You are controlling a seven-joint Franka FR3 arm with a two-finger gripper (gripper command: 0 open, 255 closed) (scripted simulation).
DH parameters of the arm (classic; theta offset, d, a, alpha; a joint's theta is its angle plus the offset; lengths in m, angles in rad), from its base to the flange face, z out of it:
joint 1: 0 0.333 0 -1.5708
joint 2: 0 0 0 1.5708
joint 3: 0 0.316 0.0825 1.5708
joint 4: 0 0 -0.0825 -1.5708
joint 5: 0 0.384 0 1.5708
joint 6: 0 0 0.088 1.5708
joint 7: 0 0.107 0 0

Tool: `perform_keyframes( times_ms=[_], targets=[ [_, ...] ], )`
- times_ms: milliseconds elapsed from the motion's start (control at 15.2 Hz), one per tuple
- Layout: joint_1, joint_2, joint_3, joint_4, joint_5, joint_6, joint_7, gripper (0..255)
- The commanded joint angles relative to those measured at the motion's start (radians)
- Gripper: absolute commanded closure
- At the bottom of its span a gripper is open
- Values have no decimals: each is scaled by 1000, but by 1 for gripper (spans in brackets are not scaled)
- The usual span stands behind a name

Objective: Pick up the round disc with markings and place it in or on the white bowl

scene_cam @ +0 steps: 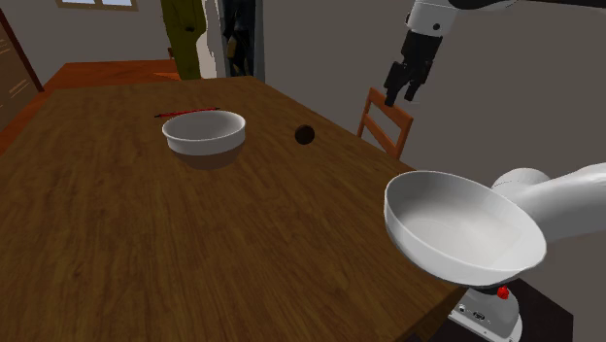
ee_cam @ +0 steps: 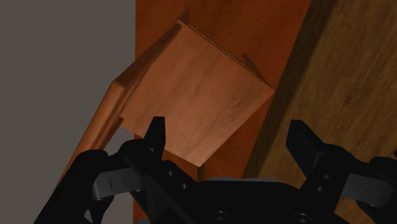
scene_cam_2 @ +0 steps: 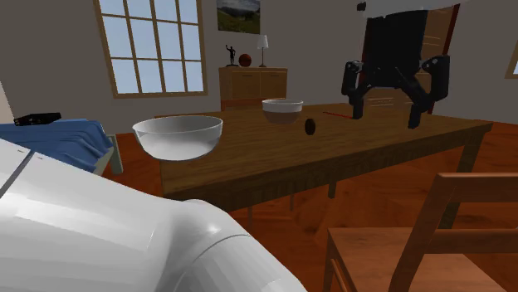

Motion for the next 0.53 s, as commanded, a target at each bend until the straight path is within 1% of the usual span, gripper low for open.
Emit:
perform_keyframes(
  times_ms=[0,462],
  targets=[
    [0,0,0,0,0,0,0,0],
    [57,166,102,79,92,54,91,0]
  ],
)
